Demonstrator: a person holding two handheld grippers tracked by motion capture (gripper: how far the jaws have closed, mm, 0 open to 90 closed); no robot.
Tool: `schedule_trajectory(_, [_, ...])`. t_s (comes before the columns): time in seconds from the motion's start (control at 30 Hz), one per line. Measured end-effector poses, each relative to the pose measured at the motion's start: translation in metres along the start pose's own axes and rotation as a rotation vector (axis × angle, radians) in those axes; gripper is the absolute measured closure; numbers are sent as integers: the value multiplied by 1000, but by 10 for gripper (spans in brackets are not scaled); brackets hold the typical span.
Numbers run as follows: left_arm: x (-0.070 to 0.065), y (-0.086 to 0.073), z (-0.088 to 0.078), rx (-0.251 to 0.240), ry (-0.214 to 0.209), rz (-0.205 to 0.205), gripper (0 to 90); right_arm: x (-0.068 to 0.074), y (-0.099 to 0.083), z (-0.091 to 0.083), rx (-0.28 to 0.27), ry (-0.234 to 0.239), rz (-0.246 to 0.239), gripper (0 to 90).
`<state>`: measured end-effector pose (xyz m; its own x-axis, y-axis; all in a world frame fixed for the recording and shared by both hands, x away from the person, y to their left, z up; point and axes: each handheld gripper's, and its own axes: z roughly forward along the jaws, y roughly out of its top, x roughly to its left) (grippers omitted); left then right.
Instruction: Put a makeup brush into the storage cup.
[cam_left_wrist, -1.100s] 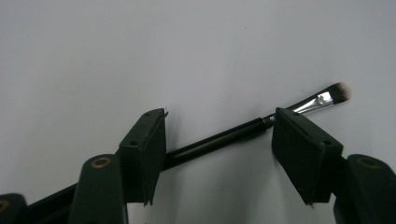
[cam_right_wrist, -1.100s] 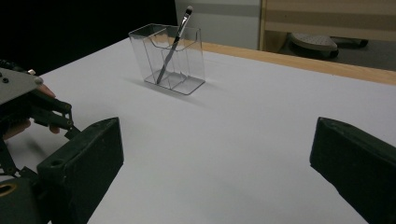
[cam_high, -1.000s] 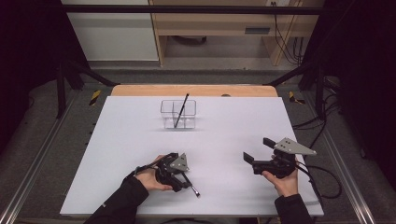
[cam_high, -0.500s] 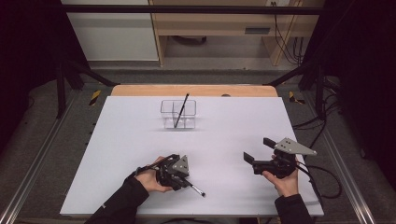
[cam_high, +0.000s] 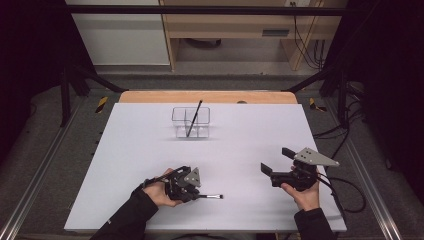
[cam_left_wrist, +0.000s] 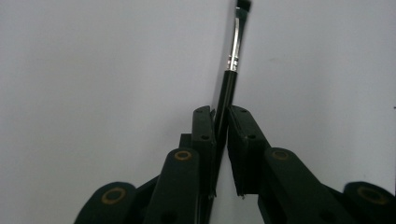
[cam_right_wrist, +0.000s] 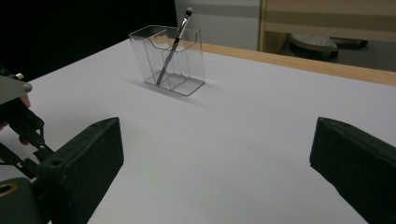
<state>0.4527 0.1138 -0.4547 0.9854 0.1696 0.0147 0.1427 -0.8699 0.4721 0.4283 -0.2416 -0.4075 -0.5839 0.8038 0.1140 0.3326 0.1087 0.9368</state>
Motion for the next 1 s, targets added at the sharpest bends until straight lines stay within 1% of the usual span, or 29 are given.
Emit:
schedule_trajectory(0.17, [0,0,-1,11,1,-21,834,0,0,0,0,0,2,32])
schedule_trajectory(0.23, [1,0,-1,10,-7,-30,835,0,0,0,0,0,0,32])
schedule_trajectory(0.3, [1,0,-2,22,-8,-38,835,0,0,0,0,1,-1,32])
schedule_trajectory(0.53, [-1,1,-3,43,10,-41,828,0,0,0,1,2,2,32])
schedule_trajectory(0.57, [-1,2,-2,38,10,-50,803,0,0,0,1,0,1,32])
schedule_trajectory(0.63, [-1,3,-3,53,19,-44,769,0,0,0,1,1,1,32])
schedule_trajectory(0.67, [-1,4,-4,54,21,-44,747,0,0,0,1,3,-1,32])
schedule_trajectory(0.7, [-2,5,-4,50,17,-53,720,0,0,0,0,2,-1,32])
schedule_trajectory(0.73, [-1,6,-6,53,21,-47,702,0,0,0,1,1,-1,32])
schedule_trajectory(0.8, [-2,9,-10,57,37,-41,659,-1,0,0,3,1,-2,32])
schedule_trajectory(0.83, [-2,12,-13,57,53,-38,630,-1,0,1,3,-1,0,32])
schedule_trajectory(0.87, [-2,13,-15,59,62,-36,581,-1,0,1,5,1,-1,32])
schedule_trajectory(0.93, [-2,18,-20,69,81,-29,537,0,0,1,5,1,1,32])
schedule_trajectory(1.0, [-1,24,-22,88,86,-19,507,-1,0,1,4,2,0,32])
